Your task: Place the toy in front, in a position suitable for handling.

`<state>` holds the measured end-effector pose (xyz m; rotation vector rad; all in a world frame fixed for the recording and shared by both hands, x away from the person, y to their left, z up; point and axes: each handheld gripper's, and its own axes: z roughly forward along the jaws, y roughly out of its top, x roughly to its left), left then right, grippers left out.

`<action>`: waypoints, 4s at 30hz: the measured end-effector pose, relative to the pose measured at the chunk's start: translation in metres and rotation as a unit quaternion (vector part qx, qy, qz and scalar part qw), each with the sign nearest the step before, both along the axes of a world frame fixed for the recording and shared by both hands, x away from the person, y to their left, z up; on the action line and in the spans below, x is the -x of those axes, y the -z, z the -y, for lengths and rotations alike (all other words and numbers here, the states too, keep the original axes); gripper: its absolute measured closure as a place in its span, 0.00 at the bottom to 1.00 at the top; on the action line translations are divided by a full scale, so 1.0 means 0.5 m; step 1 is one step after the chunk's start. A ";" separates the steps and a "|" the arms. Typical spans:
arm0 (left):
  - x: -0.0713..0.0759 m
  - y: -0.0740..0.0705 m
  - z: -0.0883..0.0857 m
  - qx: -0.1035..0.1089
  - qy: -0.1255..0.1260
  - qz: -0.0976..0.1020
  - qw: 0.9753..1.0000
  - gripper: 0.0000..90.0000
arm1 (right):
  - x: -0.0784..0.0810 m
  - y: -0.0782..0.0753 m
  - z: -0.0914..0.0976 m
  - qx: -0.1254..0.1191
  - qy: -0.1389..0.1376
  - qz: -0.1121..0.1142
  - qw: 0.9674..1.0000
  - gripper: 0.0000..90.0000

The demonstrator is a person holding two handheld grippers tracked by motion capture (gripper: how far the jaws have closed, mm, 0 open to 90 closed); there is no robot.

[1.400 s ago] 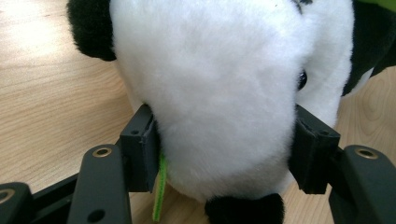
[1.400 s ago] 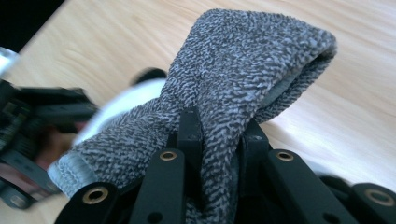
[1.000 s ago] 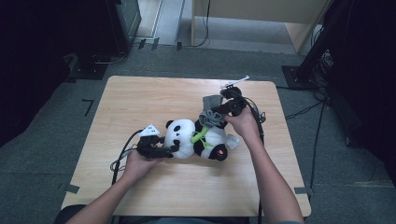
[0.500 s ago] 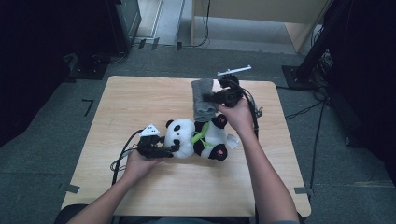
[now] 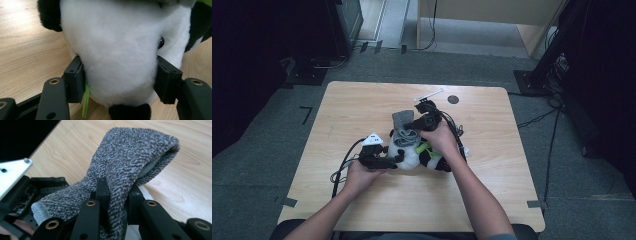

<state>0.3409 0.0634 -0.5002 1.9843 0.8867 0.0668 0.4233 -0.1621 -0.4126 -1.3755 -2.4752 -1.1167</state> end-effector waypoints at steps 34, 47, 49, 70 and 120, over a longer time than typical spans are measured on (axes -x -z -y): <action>-0.009 -0.002 0.001 0.005 -0.003 -0.008 1.000 0.42 | 0.076 -0.149 0.279 -0.085 0.093 0.108 0.986 0.91; -0.011 -0.003 0.001 0.003 -0.002 -0.011 1.000 0.41 | 0.147 -0.237 0.255 -0.120 0.002 0.119 0.986 0.91; -0.011 -0.003 0.001 0.004 -0.003 -0.011 1.000 0.41 | 0.144 -0.224 0.227 -0.093 -0.016 0.108 0.990 0.91; -0.010 -0.004 0.001 0.002 -0.002 -0.010 1.000 0.41 | 0.047 -0.039 0.000 -0.024 -0.107 0.001 0.994 0.90; -0.012 -0.014 0.005 -0.004 -0.014 -0.015 1.000 0.52 | 0.073 -0.030 -0.043 -0.004 -0.100 0.012 0.995 0.81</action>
